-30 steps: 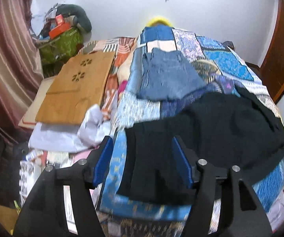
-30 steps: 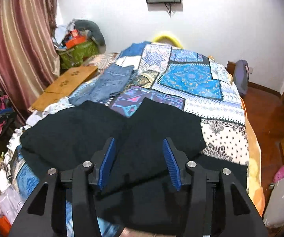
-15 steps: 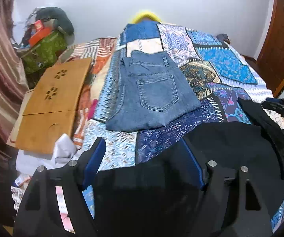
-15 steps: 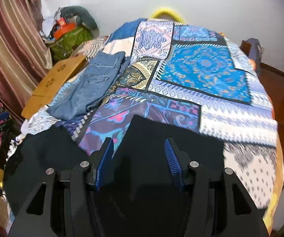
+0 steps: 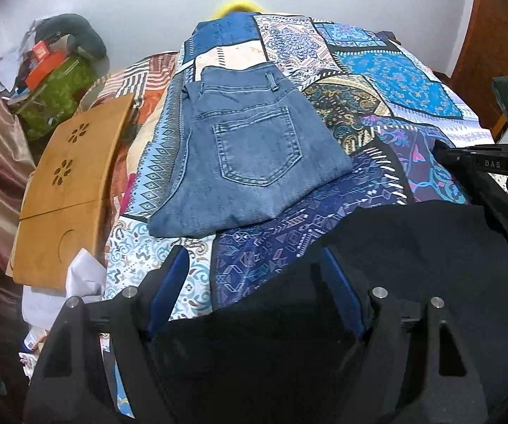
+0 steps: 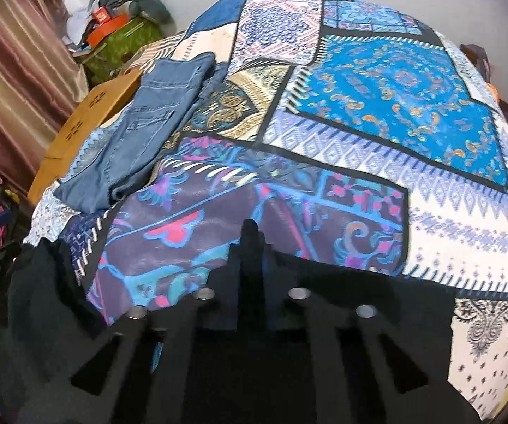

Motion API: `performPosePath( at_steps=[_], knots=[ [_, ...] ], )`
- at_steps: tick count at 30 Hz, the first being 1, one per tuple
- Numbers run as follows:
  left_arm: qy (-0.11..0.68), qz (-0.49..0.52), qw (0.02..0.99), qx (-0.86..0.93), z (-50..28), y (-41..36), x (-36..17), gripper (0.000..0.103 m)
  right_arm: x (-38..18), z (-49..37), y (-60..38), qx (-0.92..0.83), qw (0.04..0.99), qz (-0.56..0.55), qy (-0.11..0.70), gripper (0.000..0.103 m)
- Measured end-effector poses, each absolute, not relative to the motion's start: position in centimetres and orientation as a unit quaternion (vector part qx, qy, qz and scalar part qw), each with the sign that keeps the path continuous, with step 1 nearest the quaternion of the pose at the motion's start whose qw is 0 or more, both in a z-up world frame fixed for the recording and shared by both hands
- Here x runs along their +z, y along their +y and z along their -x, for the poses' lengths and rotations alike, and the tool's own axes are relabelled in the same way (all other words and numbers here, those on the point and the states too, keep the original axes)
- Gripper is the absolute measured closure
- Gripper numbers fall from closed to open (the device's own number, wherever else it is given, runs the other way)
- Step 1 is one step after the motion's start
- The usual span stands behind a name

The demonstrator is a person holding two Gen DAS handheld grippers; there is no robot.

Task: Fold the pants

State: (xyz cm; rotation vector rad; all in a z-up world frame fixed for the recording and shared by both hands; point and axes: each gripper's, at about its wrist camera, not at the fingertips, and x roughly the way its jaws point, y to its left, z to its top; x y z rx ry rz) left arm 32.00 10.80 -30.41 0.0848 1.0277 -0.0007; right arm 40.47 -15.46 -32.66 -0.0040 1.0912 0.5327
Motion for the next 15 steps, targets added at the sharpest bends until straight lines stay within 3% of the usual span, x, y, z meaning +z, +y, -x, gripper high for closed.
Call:
performPosePath(
  at_steps=[9,15],
  knots=[
    [0.476,-0.049,0.878,-0.012,-29.3,8.5,-27.3,0.025,-25.2,-35.5,-20.7,0.221,0.876,-0.022,0.428,0.097],
    [0.456,-0.051,0.888,-0.032,-26.8,5.9,-24.7,0.015,-20.3,-30.8,-27.2,0.18,0.907,-0.036,0.378,0.097]
  ],
)
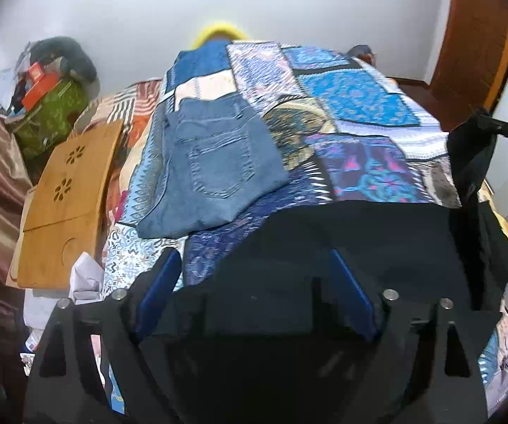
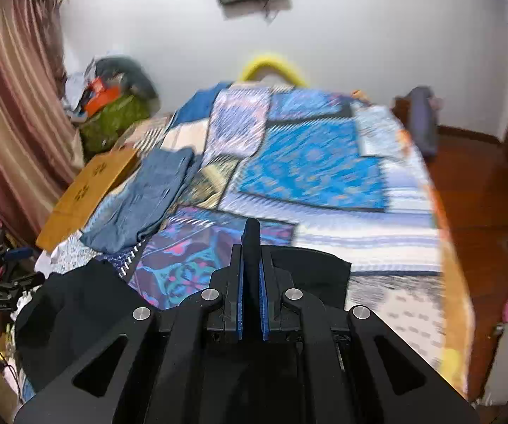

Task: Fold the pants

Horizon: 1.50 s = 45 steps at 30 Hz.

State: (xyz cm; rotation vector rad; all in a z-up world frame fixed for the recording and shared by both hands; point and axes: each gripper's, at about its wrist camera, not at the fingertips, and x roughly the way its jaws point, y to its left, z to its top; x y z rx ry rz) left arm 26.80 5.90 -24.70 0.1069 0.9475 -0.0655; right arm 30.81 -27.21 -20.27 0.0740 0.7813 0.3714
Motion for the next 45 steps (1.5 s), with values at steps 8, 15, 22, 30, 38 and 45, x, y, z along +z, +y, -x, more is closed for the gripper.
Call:
performPosePath(
  at_steps=[8,15,22,30,38,45],
  knots=[
    [0.462,-0.077,0.88,-0.08,-24.4,0.3,-24.9,0.011,-20.6,-23.7,-33.8,0.113,0.922,-0.021,0.371,0.097],
    [0.485,-0.11,0.86,-0.115,-22.7,-4.2,-27.2,0.011,-25.3,-19.4,-38.5,0.054,0.911,-0.026,0.408,0.097],
    [0.504,-0.127,0.845,-0.13,-21.6,-5.7,-29.1,0.011,-30.3,-16.6,-39.8,0.031,0.884,-0.042,0.465,0.093],
    [0.475,-0.095,0.868,-0.111,-21.3,-2.7,-26.6,0.011,-27.9,-16.3,-38.5,0.011,0.891,0.003,0.454,0.06],
    [0.434,-0.068,0.898,-0.019,-22.6,7.1,-22.6,0.011,-21.9,-20.7,-29.3,0.126,0.911,0.035,0.391,0.054],
    [0.436,-0.027,0.897,0.059,-24.9,17.7,-23.2,0.011,-21.7,-25.8,-18.1,0.249,0.888,0.059,0.382,0.046]
  ],
)
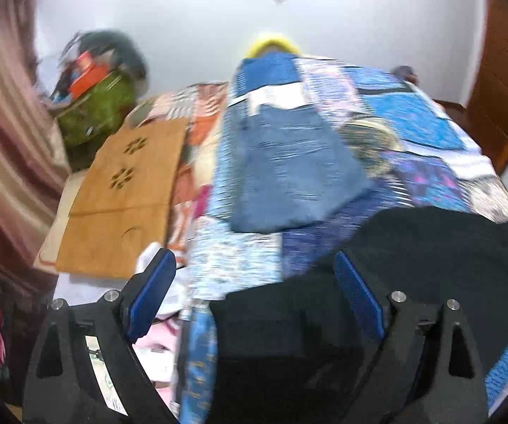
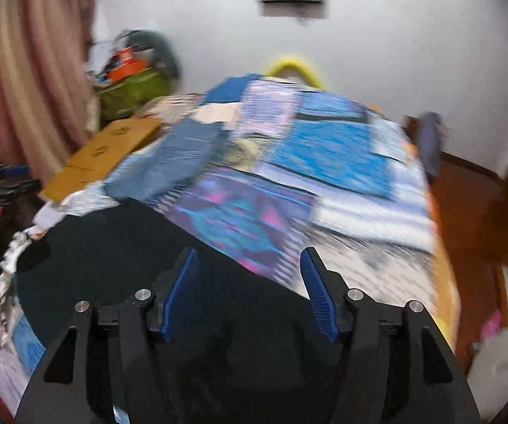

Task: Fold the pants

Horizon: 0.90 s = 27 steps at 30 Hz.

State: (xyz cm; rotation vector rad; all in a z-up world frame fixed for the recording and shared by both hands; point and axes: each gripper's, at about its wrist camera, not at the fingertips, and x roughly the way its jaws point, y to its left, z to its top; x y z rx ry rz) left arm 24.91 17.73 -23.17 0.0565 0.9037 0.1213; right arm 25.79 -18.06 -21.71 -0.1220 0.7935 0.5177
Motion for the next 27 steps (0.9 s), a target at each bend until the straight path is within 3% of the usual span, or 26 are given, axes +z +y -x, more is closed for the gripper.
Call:
performPosePath(
  at_steps=[4,7,9,17,19,20,21,22,24,27],
  knots=[
    [0.47,0.02,0.88,0.066,-26.8,22.5,-26.1,0.014,-23.4,-28.5,-12.5,0.299,0.866,0.084,0.392,0.046],
    [0.506,0.058,0.859,0.051,-27.8,24.2,-29.4,0.022,-25.0,-30.4,-8.9,0.324,0.847,0.098,0.41,0.046],
    [0.528,0.074,0.845,0.038,-28.2,24.4,-31.3,0.027,-26.3,-31.4,-6.9,0.342,0.832,0.105,0.425,0.046],
    [0.58,0.123,0.805,0.0,-27.9,23.7,-36.9,0.027,-30.3,-34.2,-2.8,0.387,0.762,0.097,0.511,0.046],
    [0.578,0.115,0.808,-0.009,-27.7,23.3,-36.7,0.035,-30.8,-34.1,-2.2,0.394,0.755,0.094,0.516,0.043],
    [0.578,0.117,0.807,-0.02,-27.5,23.1,-36.6,0.049,-30.7,-33.9,-2.0,0.4,0.755,0.097,0.51,0.046],
    [0.579,0.121,0.806,-0.029,-27.4,23.0,-36.6,0.056,-30.6,-33.8,-1.9,0.405,0.753,0.099,0.509,0.053],
    [0.579,0.115,0.807,-0.026,-27.2,22.7,-36.5,0.058,-30.5,-33.6,-1.8,0.409,0.75,0.101,0.51,0.059],
    [0.568,0.088,0.818,-0.018,-26.6,22.1,-35.9,0.072,-30.3,-33.4,-1.6,0.406,0.752,0.109,0.507,0.081],
    [0.551,0.052,0.833,0.011,-26.0,21.7,-35.0,0.081,-29.9,-32.7,-1.4,0.401,0.77,0.138,0.477,0.093]
  ],
)
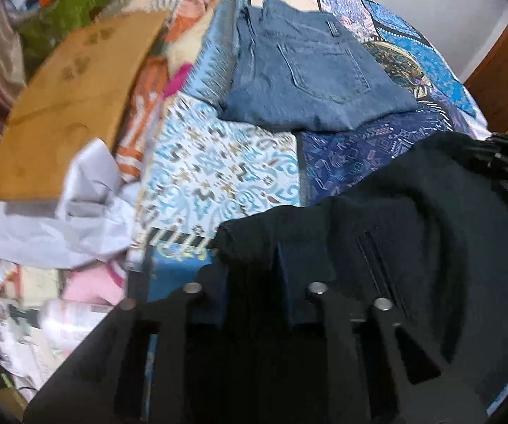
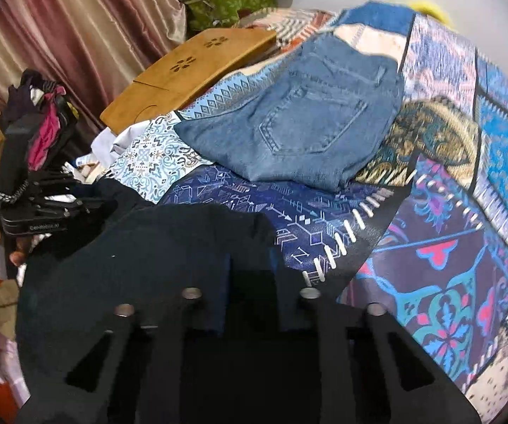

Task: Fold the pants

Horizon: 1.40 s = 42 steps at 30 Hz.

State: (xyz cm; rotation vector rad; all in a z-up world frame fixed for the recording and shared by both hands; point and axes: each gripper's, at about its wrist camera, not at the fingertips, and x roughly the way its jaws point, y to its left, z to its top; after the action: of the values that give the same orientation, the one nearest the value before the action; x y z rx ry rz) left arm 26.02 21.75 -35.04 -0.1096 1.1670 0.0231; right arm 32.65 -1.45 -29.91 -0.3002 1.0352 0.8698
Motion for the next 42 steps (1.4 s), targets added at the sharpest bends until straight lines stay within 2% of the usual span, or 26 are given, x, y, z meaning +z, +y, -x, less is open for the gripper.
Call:
performPosePath(
  at_steps=[8,13,16,17,19,21,23,27,29,36,42],
  knots=[
    [0.481,-0.025,0.871,0.096,-27.5,23.2,-31.3,0.082,-27.7,-33.5,0.1,0.377,0.819,0.168,0.399,0.096],
    [0.51,-0.052,0.85,0.117,-29.9,25.0,-33.6,0.082,-27.6,-36.4,-0.2,0.318,0.846,0.151,0.401,0.097],
    [0.523,-0.05,0.844,0.111,-29.9,25.6,-34.0,0.073,-26.8,-36.9,-1.9,0.316,0.845,0.11,0.417,0.097],
    [0.523,-0.051,0.844,0.112,-29.6,25.6,-33.5,0.068,-26.3,-36.6,-2.8,0.317,0.844,0.102,0.42,0.097],
    [0.511,-0.054,0.851,0.111,-28.7,25.4,-32.2,0.059,-25.7,-35.5,-4.2,0.323,0.84,0.096,0.425,0.093],
    [0.493,-0.05,0.863,0.101,-27.4,24.8,-30.5,0.05,-25.0,-33.8,-5.4,0.328,0.839,0.092,0.423,0.078],
    [0.483,-0.042,0.872,0.076,-26.0,23.9,-28.9,0.05,-24.1,-31.6,-6.7,0.334,0.843,0.091,0.412,0.063],
    [0.474,-0.043,0.879,0.028,-23.1,20.7,-27.1,0.043,-23.0,-27.1,-8.5,0.335,0.849,0.105,0.395,0.057],
    [0.473,-0.038,0.88,0.002,-21.7,19.1,-26.7,0.043,-23.0,-24.6,-9.1,0.34,0.849,0.102,0.39,0.051],
    [0.478,-0.034,0.875,-0.067,-17.6,13.4,-28.0,0.042,-25.6,-18.7,-8.9,0.356,0.84,0.116,0.392,0.049],
    [0.495,-0.075,0.863,-0.069,-16.8,9.9,-30.9,0.042,-28.8,-17.9,-8.1,0.353,0.832,0.121,0.411,0.049]
  ],
)
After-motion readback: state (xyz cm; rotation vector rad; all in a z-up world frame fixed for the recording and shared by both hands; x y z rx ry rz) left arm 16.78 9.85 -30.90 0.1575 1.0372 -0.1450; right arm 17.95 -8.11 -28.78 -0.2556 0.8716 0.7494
